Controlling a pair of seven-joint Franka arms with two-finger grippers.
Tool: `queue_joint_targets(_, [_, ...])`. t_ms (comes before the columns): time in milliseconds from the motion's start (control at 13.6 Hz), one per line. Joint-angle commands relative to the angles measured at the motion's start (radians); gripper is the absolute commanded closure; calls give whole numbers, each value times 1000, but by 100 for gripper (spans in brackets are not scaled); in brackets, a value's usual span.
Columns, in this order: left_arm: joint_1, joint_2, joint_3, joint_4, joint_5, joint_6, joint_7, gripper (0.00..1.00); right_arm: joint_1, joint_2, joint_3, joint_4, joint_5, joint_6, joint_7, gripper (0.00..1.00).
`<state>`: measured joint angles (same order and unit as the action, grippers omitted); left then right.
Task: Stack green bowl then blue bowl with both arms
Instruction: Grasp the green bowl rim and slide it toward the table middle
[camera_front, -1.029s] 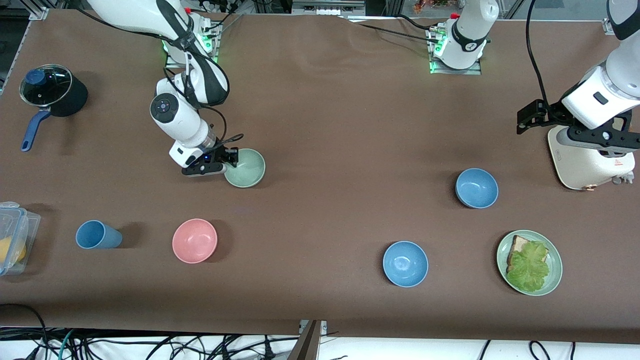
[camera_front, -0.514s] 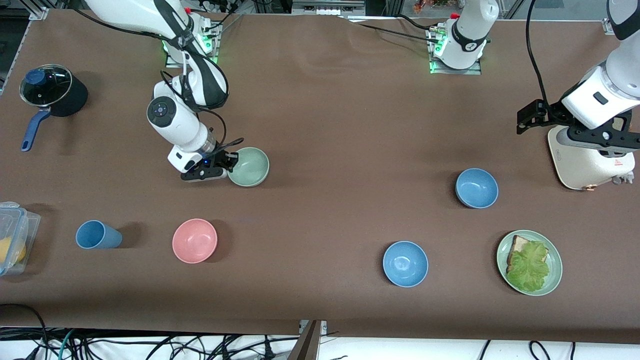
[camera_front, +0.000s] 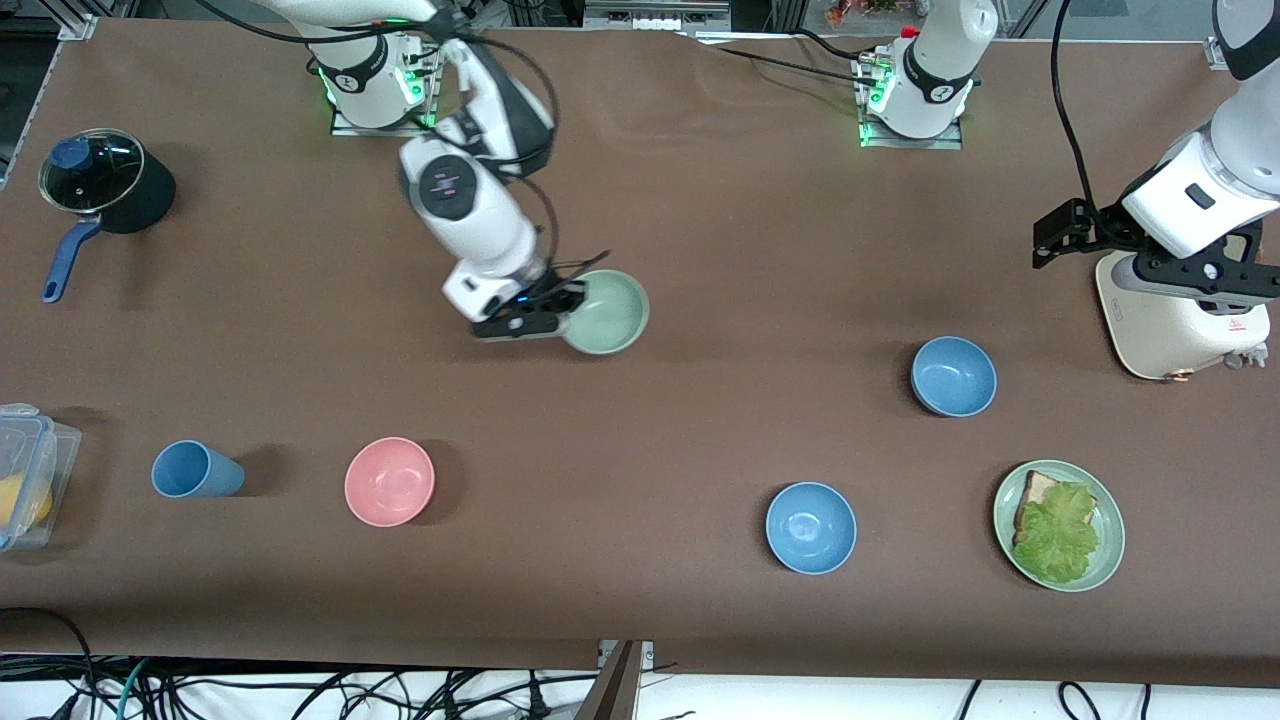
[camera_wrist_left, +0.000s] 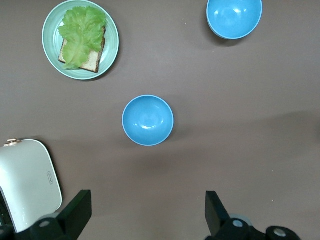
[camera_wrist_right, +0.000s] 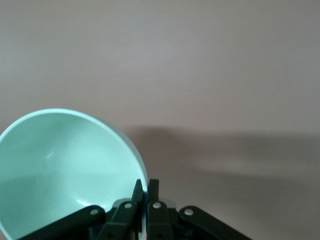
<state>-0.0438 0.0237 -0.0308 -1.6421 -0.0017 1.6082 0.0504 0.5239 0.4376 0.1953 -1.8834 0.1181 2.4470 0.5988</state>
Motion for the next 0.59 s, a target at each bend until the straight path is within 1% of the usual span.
queue_joint_targets(0, [2,13,-8,30,26,-21,-4,0,86,156,-11,185,-59,-19,134,100])
queue_joint_targets(220, [2,12,-8,30,26,-21,-4,0,177,262,-13,283,-191,-19,346,100])
queue_joint_targets(367, [2,15,-6,31,26,-19,-1,0,214,306,-17,305,-221,-19,390,100])
queue_joint_targets(514, [2,15,-6,30,26,-19,-3,0,237,326,-30,310,-227,-17,406,100])
